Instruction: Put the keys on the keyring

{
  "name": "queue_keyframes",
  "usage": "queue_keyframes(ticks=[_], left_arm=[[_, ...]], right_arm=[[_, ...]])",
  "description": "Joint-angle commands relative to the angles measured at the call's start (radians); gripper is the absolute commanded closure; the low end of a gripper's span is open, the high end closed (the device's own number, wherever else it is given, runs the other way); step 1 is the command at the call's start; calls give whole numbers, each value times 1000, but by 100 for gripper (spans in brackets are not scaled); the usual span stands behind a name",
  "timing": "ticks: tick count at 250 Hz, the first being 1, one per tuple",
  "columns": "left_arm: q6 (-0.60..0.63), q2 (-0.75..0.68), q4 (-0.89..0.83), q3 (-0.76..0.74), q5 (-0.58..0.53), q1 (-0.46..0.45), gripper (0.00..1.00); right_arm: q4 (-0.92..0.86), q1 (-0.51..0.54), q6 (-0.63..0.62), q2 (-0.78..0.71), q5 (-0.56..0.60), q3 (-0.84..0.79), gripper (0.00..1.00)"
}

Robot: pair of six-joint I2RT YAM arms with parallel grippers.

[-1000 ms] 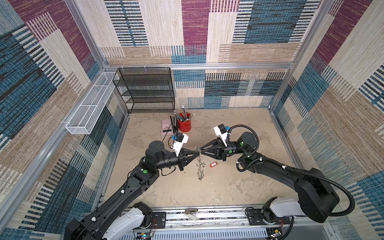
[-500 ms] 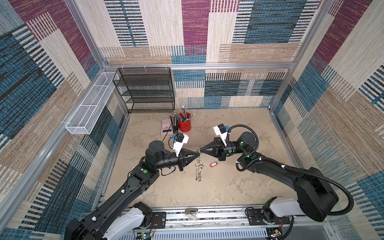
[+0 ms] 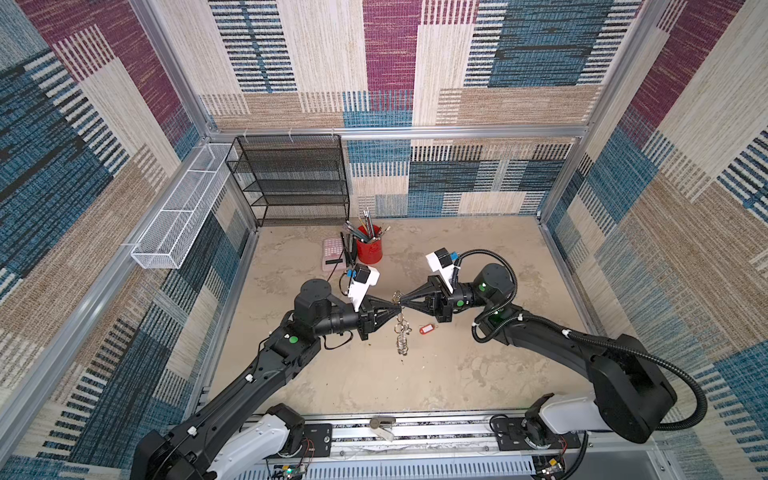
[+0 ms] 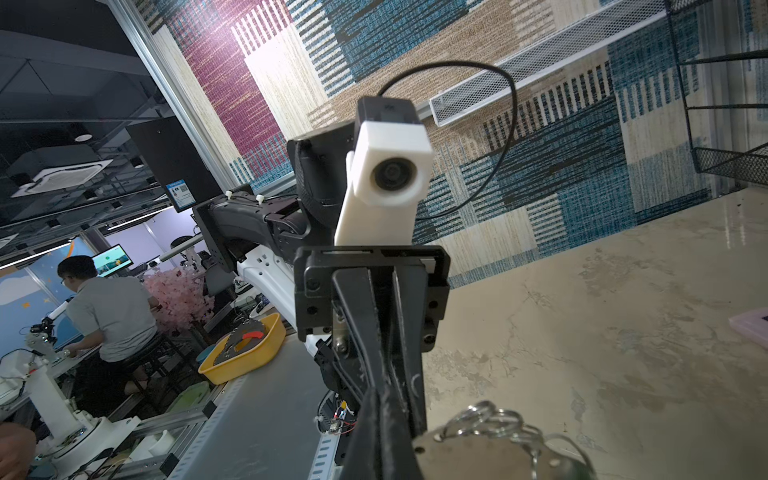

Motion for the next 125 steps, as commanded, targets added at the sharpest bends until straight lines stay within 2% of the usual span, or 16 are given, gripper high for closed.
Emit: queue_keyframes(ticks=[1, 33, 107, 125], left_arm=[[2, 2, 31, 12, 19, -1, 93], [0, 3, 35, 9, 22, -1, 100], [-10, -13, 36, -3, 9, -1, 100], [-5, -20, 19, -5, -6, -1, 100]], right_arm=[[43, 1, 14, 1, -9, 0, 100], [45, 1, 13, 6, -9, 1, 100], [45, 1, 13, 20, -3, 10, 100], [39, -1, 14, 19, 1, 20, 84]])
